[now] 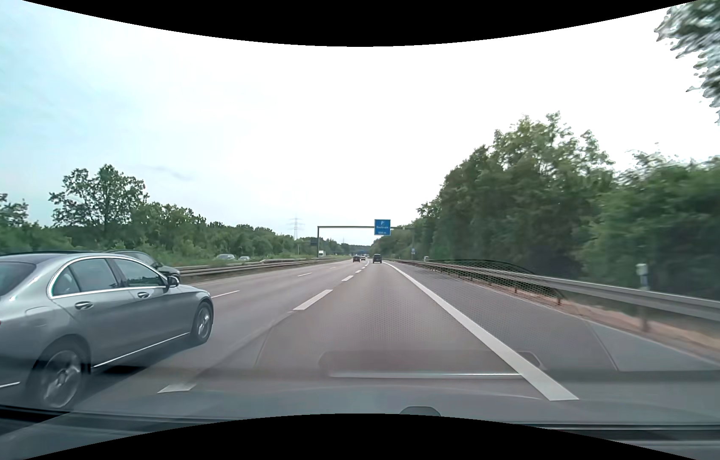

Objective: Follow the waypoints while adhering to traffic rules and regulations

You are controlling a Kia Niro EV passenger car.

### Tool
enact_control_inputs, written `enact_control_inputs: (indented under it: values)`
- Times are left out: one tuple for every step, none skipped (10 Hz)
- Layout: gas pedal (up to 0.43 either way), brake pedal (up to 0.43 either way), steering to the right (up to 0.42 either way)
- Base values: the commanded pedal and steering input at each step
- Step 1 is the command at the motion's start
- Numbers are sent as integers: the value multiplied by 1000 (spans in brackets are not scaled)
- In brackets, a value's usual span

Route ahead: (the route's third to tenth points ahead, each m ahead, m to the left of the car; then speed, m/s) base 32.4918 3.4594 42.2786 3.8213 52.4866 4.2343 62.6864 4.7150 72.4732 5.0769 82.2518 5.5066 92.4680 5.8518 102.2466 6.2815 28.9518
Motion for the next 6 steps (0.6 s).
enact_control_inputs:
  values:
    - [138,0,-6]
    - [118,0,-6]
    - [98,0,-6]
    - [98,0,-6]
    - [98,0,-6]
    - [98,0,-6]
